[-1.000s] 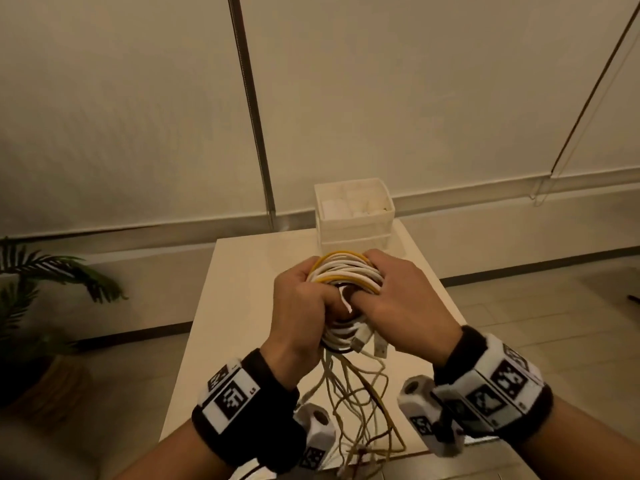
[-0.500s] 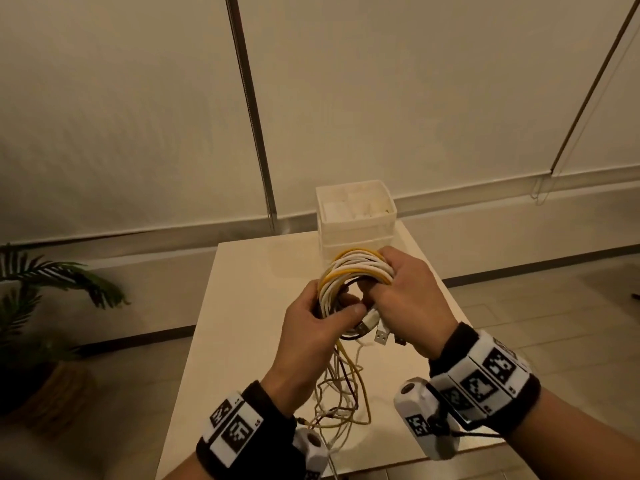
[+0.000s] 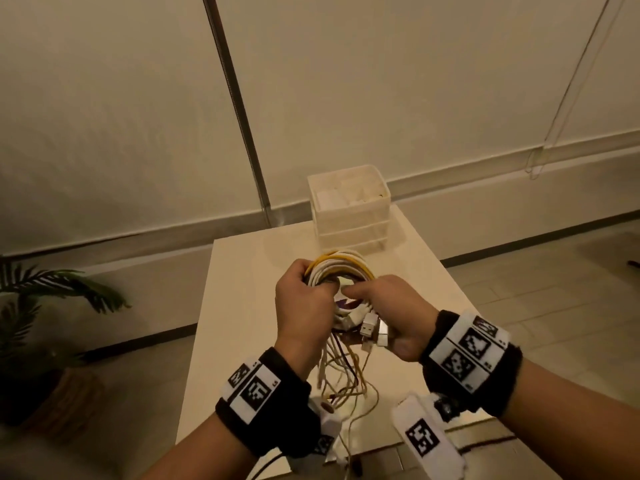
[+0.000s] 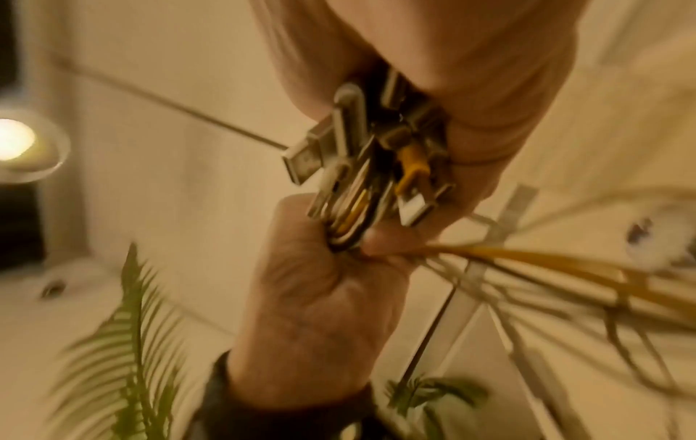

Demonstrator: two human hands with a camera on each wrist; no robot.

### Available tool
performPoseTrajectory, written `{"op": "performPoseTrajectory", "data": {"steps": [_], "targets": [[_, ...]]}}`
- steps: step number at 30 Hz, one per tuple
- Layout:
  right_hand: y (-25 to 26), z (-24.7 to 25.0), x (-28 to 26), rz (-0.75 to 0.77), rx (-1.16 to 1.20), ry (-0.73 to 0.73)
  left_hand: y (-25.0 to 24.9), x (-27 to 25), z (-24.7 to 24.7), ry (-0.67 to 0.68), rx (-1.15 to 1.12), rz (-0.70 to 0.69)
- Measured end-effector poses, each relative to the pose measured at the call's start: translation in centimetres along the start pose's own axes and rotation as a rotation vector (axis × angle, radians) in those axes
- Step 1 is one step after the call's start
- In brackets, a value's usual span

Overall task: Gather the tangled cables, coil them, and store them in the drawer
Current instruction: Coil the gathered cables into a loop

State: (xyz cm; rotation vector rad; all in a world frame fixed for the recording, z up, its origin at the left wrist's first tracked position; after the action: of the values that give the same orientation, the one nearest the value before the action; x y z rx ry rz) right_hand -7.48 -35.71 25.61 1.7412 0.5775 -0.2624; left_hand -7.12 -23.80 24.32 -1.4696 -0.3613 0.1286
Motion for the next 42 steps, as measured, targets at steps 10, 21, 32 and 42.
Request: {"op": "performPoseTrajectory", "data": {"steps": [10, 21, 32, 42], "targets": [[-2.7, 0.0, 0.7, -0.22, 0.197, 0.069, 1.4, -0.1, 0.1, -0.037, 0.049, 0.085], [-3.4, -0.8, 1.1, -0.207, 0.462, 0.257, 0.9, -0.7, -0.2, -0.198, -0.117, 0.086], [-0.7, -1.1, 1.0, 0.5, -0.154, -0.146, 1.0, -3.7, -0.3, -0.199, -0.393, 0.102], [2.4, 1.4, -1.1, 0.61, -1.798, 0.156, -3.1, -4.2, 7.0, 0.212, 0.5, -0.559]]}}
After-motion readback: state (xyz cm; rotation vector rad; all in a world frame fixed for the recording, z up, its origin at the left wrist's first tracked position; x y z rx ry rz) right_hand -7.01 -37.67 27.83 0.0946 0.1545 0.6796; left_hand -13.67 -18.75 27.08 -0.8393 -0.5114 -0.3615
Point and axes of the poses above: each hand's wrist, its own x-axis towards the middle knuckle, its own z-axis out of the back of the hand, y = z × x, the point moved 1 cm from there along x, towards the middle knuckle, and after that the axes turned 2 degrees about -z, right-handed, at the moved point
